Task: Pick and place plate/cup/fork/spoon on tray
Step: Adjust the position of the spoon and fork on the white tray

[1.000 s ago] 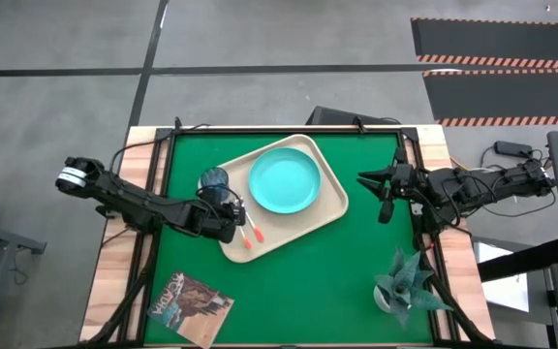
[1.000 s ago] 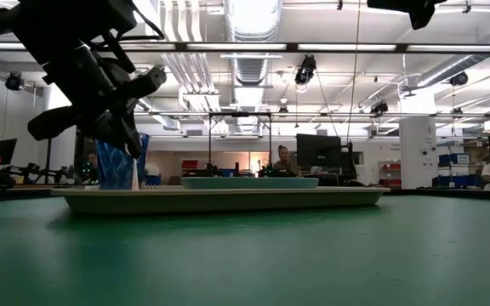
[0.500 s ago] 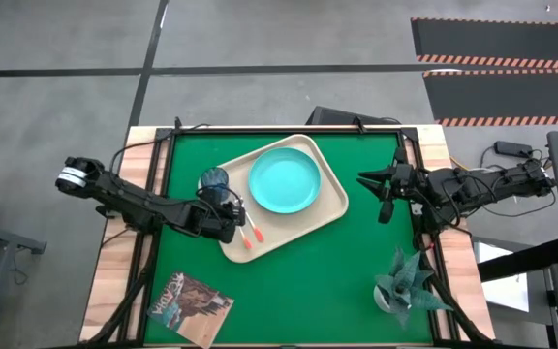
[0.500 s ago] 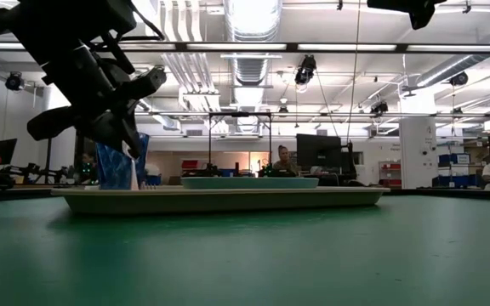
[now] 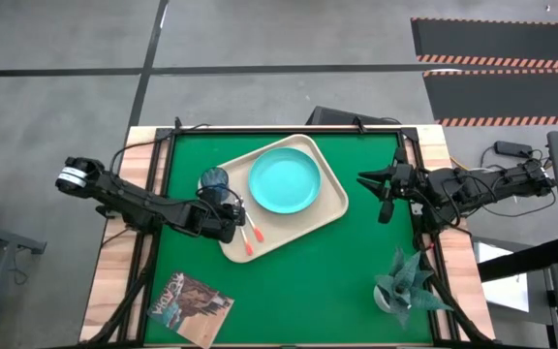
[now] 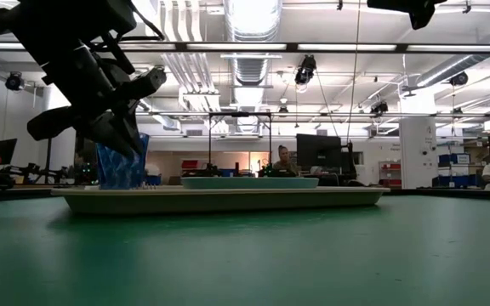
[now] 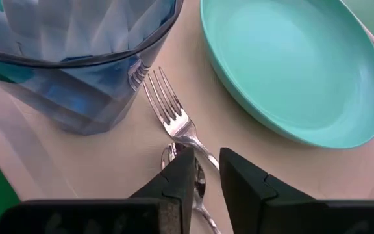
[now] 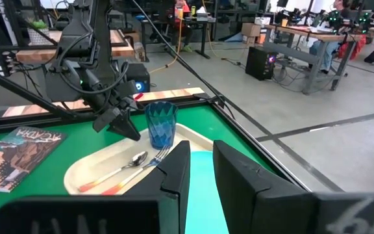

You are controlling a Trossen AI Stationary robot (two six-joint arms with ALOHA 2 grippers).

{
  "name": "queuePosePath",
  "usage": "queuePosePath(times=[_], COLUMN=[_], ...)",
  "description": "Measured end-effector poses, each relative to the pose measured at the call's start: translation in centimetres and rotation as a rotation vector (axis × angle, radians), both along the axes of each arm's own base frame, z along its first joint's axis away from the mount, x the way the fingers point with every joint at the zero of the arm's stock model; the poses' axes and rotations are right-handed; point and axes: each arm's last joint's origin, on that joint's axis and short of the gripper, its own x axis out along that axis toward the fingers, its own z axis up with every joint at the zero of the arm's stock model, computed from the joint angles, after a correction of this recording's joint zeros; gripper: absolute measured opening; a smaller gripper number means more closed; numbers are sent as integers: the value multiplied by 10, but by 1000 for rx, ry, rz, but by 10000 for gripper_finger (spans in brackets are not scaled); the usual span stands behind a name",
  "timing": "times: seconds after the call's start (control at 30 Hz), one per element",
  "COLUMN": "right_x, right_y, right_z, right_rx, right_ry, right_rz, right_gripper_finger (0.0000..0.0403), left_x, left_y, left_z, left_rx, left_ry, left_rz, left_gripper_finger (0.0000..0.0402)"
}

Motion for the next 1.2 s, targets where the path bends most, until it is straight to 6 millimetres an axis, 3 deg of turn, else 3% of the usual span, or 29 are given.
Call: queuePosePath(times=[0.3, 0.5, 0.7, 0.93, 1.2], right_x=[0, 0, 1, 1, 1], right_y=[0, 0, 0, 0, 0], right_z=[0, 0, 0, -1, -1], right_rx=[-1, -3, -4, -4, -10], right_ry=[1, 1, 5, 6, 9], right_rz=[0, 0, 0, 0, 1], right_gripper_finger=[59, 59, 59, 59, 59], left_x=[3, 15, 24, 26, 27], left_y=[-2, -5, -9, -10, -7], left_z=[2, 1, -13, -37, -40], left_rx=[-8, 19, 30, 11, 20], left_ry=[38, 18, 166, 269, 286], left_rz=[-91, -175, -305, -314, -296], left_gripper_finger=[51, 12, 1, 0, 0])
